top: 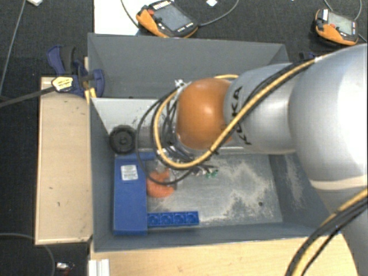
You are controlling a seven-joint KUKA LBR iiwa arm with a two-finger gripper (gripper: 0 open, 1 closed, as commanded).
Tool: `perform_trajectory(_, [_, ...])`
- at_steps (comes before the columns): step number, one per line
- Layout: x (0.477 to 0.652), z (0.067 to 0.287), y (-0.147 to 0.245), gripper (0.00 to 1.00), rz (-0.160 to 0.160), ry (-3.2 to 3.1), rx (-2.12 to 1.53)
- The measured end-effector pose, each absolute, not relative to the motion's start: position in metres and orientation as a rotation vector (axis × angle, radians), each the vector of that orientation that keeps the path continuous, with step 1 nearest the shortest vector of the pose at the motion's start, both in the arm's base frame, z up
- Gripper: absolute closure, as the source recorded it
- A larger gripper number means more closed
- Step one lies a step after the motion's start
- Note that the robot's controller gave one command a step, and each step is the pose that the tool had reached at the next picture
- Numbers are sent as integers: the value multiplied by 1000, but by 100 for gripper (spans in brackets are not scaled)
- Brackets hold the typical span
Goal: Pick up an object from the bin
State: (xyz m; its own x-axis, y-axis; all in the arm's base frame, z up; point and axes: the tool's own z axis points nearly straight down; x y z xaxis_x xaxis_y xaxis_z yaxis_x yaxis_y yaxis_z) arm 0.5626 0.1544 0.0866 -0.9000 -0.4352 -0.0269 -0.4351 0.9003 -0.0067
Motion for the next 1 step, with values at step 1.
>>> perform_trajectory(1, [562, 104, 154, 100, -1, 3039, -694])
